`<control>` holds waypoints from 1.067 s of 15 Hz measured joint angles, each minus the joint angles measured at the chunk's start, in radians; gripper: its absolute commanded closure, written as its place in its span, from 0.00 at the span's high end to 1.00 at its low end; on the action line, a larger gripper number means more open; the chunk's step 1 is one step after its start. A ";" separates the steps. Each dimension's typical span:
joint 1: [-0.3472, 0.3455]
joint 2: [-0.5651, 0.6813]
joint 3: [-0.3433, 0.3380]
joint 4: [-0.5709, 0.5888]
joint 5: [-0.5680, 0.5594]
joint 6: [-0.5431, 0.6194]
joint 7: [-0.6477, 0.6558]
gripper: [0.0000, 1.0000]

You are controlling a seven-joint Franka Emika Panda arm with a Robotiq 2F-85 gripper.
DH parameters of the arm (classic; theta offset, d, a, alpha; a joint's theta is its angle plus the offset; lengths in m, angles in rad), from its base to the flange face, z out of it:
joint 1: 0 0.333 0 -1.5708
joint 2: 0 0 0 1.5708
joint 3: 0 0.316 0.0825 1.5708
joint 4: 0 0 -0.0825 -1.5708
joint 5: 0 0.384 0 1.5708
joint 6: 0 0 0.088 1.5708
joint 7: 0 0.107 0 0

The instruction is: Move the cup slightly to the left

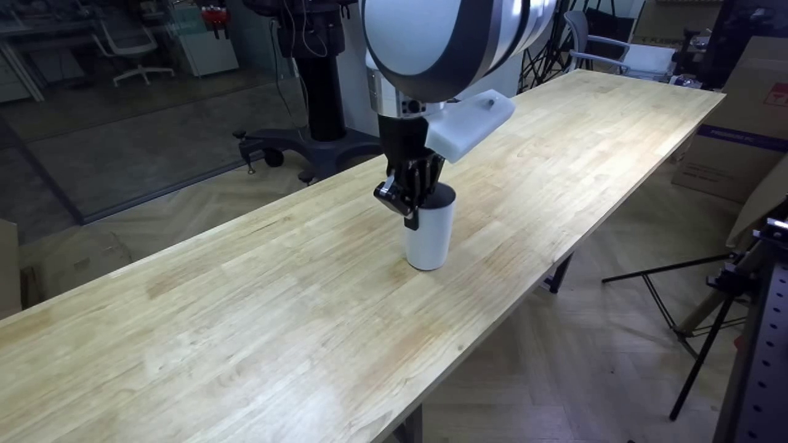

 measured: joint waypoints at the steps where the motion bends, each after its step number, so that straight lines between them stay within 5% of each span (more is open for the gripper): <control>1: -0.001 0.000 0.000 0.002 0.003 -0.010 0.000 0.38; 3: -0.003 -0.002 0.000 0.006 0.010 -0.028 0.000 0.44; 11: -0.004 -0.034 -0.008 0.017 0.010 -0.069 0.000 0.99; 16: -0.001 -0.069 -0.012 0.017 0.000 -0.079 0.001 1.00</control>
